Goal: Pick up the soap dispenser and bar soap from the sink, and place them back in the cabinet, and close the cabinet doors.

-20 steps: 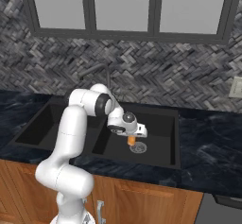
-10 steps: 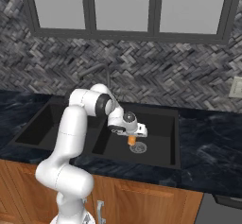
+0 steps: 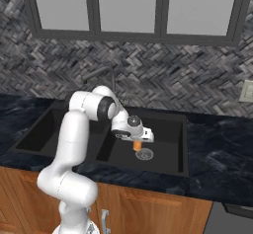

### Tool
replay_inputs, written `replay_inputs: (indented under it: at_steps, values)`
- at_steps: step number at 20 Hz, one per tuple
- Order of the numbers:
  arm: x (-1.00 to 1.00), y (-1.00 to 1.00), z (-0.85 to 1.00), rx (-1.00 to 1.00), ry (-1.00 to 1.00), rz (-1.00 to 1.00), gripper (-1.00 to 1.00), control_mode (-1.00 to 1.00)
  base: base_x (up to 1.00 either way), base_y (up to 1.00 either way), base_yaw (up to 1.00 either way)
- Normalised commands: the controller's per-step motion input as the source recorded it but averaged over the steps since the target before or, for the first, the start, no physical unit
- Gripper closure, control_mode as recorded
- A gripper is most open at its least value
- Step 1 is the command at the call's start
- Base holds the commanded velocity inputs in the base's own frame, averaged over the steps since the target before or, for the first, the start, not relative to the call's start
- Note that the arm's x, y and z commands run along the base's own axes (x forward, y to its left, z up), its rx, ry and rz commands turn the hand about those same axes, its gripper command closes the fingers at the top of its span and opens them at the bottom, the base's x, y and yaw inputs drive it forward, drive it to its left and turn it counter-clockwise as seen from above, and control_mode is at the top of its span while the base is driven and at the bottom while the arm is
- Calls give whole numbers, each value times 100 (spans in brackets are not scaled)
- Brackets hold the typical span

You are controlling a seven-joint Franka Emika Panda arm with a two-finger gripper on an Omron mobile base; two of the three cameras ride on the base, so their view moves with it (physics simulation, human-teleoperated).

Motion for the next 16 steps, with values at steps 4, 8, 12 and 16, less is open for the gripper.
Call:
replay_inputs:
  at_steps: [4,8,12,16]
  values:
    - [-39,0,27,0,-5,0,100,-100,0,0,0]
    - [-41,-1,34,0,-8,0,100,-100,0,0,0]
    - [-24,-6,41,0,-3,0,100,-100,0,0,0]
    - [-34,-8,39,0,0,0,100,-100,0,0,0]
